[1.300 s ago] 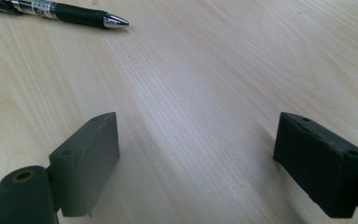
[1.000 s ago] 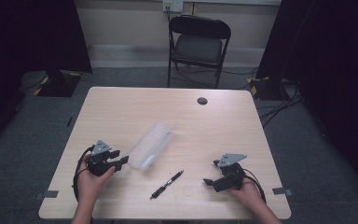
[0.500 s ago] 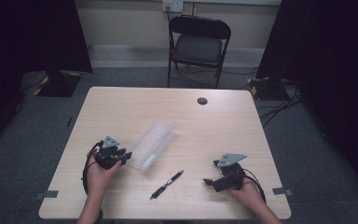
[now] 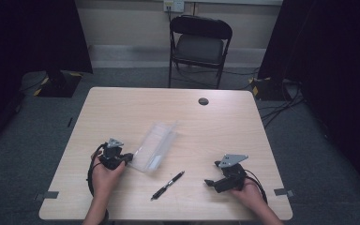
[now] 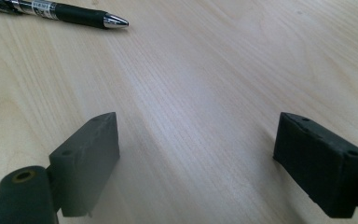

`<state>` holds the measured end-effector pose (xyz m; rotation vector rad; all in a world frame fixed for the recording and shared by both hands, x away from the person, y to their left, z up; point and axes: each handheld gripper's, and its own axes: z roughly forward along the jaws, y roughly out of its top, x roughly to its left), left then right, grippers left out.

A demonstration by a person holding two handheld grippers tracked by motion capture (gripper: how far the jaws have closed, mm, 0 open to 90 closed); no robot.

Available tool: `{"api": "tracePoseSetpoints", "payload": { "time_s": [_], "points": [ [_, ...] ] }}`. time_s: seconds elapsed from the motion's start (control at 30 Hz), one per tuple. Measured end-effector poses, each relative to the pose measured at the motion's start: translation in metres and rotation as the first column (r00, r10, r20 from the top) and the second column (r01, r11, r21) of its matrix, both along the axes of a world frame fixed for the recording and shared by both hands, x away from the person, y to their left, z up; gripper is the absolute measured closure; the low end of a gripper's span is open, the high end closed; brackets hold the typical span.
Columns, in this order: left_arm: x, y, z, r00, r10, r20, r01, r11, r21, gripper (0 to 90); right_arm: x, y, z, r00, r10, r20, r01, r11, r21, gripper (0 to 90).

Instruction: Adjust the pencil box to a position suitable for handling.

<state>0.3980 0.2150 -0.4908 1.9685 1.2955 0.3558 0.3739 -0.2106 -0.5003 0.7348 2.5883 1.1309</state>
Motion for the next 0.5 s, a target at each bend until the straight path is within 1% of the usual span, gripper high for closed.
{"api": "tracePoseSetpoints", "payload": {
  "time_s": [0.03, 0.13, 0.17, 0.2, 0.23, 0.27, 0.4, 0.43, 0.5],
  "points": [
    [0.001, -0.002, 0.0, 1.0, -0.001, -0.001, 0.001, 1.0, -0.001, 88.0, 0.0, 0.0, 0.0, 1.0, 0.0, 0.0, 0.0, 1.0, 0.0, 13.1],
    [0.005, -0.014, 0.0, 0.9999, -0.012, -0.003, 0.012, 0.9999, -0.004, 88.0, 0.0, 0.0, 0.0, 1.0, 0.0, 0.0, 0.0, 1.0, -0.001, 13.1],
    [0.005, -0.014, 0.0, 0.9999, -0.012, -0.003, 0.012, 0.9999, -0.004, 88.1, 0.0, 0.0, 0.0, 1.0, 0.0, 0.0, 0.0, 1.0, -0.001, 13.1],
    [0.008, -0.02, 0.0, 0.9999, -0.013, -0.001, 0.013, 0.9999, -0.002, 88.1, 0.0, 0.0, 0.0, 1.0, 0.0, -0.001, 0.0, 1.0, -0.001, 13.1],
    [0.008, -0.02, 0.0, 0.9999, -0.013, -0.001, 0.013, 0.9999, -0.002, 88.1, 0.0, 0.0, 0.0, 1.0, 0.0, -0.001, 0.0, 1.0, -0.001, 13.1],
    [0.009, -0.024, -0.001, 1.0, -0.007, 0.004, 0.007, 1.0, -0.004, 88.1, 0.0, 0.0, 0.0, 1.0, 0.001, -0.001, -0.001, 1.0, -0.001, 13.1],
    [0.013, -0.038, -0.001, 0.9996, -0.03, -0.004, 0.03, 0.9994, -0.02, 87.8, 0.0, 0.0, 0.0, 1.0, 0.001, -0.001, -0.001, 1.0, -0.001, 13.1],
    [0.013, -0.038, -0.001, 0.9996, -0.03, -0.004, 0.03, 0.9994, -0.02, 87.8, 0.0, 0.0, 0.0, 1.0, 0.001, -0.001, -0.001, 1.0, -0.001, 13.1],
    [0.016, -0.046, -0.001, 0.9995, -0.031, -0.005, 0.031, 0.9993, -0.022, 87.7, 0.0, 0.0, 0.0, 1.0, 0.001, -0.001, -0.001, 1.0, -0.001, 13.1]
  ]
}}
